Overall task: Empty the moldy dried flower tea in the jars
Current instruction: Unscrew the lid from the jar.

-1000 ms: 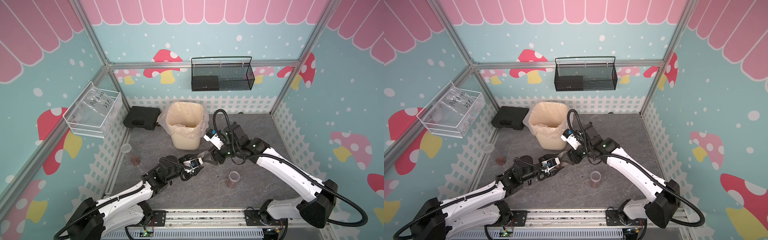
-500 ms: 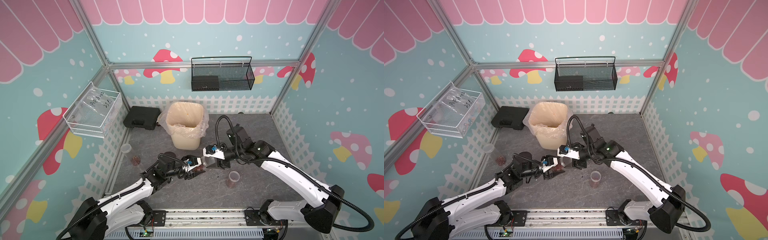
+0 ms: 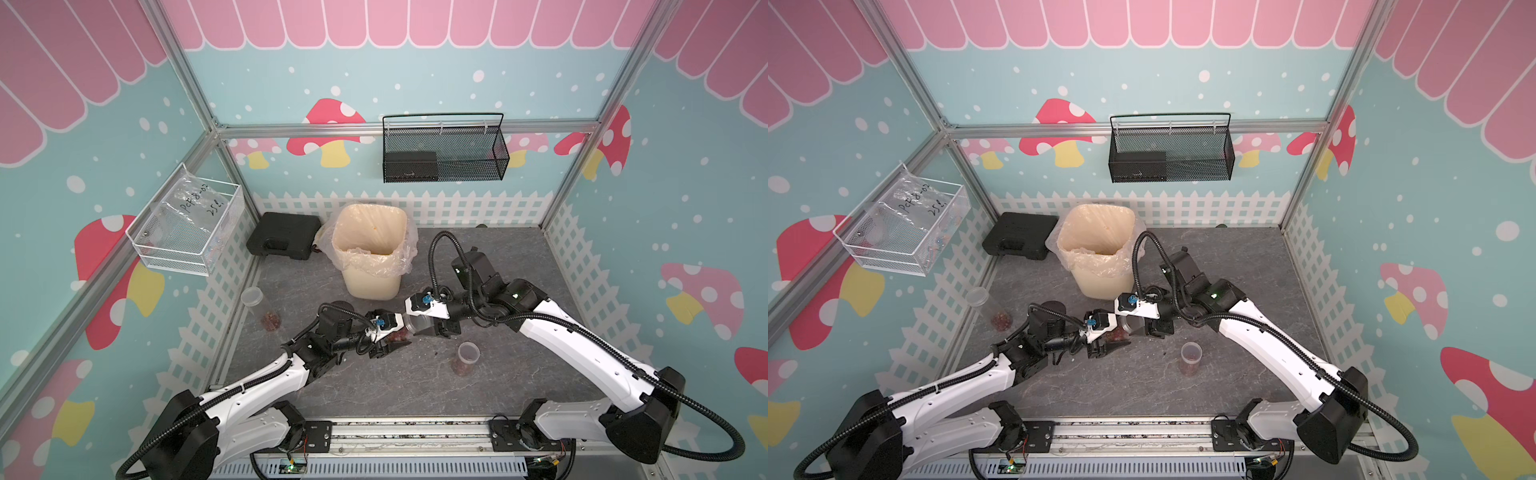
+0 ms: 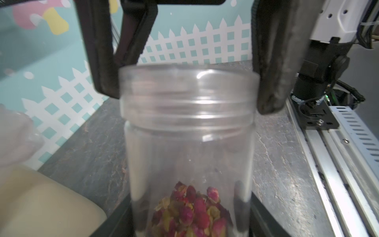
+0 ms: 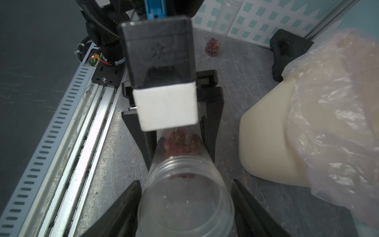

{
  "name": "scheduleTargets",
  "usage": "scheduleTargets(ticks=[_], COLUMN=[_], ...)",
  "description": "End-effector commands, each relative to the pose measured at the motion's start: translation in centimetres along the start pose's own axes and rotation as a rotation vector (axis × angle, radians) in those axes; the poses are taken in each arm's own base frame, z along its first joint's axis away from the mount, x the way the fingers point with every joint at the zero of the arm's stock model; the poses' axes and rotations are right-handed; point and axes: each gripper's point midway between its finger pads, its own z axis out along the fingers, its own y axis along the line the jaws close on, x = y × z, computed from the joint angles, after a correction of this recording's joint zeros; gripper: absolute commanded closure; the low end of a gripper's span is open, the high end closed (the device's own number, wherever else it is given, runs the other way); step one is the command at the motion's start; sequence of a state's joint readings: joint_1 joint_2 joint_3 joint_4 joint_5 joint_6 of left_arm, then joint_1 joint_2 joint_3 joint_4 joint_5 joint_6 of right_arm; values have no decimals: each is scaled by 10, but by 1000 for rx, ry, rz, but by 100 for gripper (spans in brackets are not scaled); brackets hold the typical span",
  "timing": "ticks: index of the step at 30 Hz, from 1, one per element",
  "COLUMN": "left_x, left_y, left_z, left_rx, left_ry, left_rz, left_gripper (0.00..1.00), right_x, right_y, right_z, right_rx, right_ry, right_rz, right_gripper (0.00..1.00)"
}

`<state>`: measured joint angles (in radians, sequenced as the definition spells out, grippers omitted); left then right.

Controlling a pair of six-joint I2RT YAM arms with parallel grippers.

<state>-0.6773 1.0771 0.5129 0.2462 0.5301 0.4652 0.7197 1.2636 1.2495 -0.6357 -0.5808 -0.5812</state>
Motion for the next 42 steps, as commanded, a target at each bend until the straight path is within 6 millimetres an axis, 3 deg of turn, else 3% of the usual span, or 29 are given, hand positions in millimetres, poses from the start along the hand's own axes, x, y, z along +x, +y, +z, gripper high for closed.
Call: scheduleTargets(ticks=[1, 6, 11, 16, 22, 25, 30, 33, 38, 42], left_x=[5, 4, -1, 0, -1, -2, 1, 2, -6, -7], left_y=[17, 24, 27, 24, 20, 20, 14, 1, -36, -46], left_z=[-3, -7, -9, -8, -5, -6, -4, -1, 4, 6], left_rx=[-117, -184, -212, -206, -193, -193, -162, -84, 174, 267], left_ry=[30, 33, 30, 42, 51, 54, 62, 55, 5, -1], left_rz=[65, 102, 125, 135, 143, 147, 142, 127, 33, -13], left_gripper=[85, 85, 86, 86, 86, 86, 86, 87, 87, 88], right_x=[-51, -39, -5, 18, 19, 21, 14, 10, 5, 6], right_y=[-5, -23, -26, -22, -17, -15, -11, -7, -19, -18], right_z=[-34, -51, -26, -2, 15, 18, 17, 12, 0, 6], right_rx=[107, 268, 229, 165, 83, 62, 20, -2, 94, 36], right_ry=[-231, -217, -58, 55, 62, 69, 53, 48, 60, 90], right_rz=[59, 334, 620, 772, 800, 789, 636, 358, -180, -288], right_gripper=[5, 2, 2, 3, 22, 39, 63, 76, 83, 83])
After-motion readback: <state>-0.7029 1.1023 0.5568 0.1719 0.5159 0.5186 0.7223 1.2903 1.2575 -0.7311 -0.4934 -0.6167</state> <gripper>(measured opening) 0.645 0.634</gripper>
